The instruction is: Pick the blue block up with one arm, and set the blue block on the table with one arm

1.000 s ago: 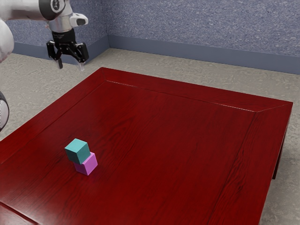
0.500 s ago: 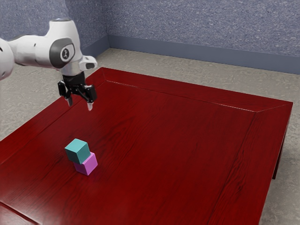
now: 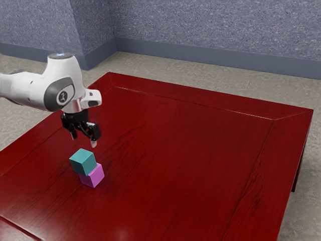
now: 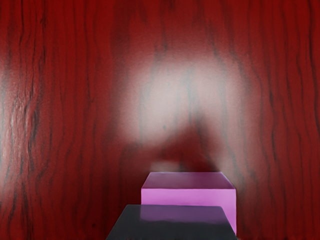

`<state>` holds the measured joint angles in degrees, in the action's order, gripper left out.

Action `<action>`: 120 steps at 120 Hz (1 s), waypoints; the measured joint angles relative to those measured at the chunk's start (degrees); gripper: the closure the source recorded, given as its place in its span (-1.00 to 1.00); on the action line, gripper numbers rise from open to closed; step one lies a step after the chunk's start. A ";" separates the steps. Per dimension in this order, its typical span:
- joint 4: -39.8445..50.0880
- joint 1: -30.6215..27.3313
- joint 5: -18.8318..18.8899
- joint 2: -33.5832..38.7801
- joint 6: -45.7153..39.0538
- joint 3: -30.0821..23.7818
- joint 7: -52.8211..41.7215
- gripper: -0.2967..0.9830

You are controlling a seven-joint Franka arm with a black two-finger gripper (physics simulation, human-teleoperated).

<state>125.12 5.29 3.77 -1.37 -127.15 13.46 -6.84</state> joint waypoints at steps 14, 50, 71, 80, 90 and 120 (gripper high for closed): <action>2.50 0.09 0.06 0.49 -2.94 0.02 -0.44 -0.50; 4.49 0.29 0.09 0.64 -6.42 0.16 -1.22 -0.50; 5.96 0.61 0.04 0.69 -7.11 0.53 -1.51 -0.50; 6.24 0.59 0.04 0.65 -7.37 0.59 -1.62 -0.50; 6.50 0.50 0.03 0.64 -7.59 0.60 -1.72 -0.50; 8.34 0.09 0.01 0.72 -8.26 0.60 -1.94 -0.50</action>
<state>133.46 5.38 3.78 -0.65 -135.41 14.06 -8.78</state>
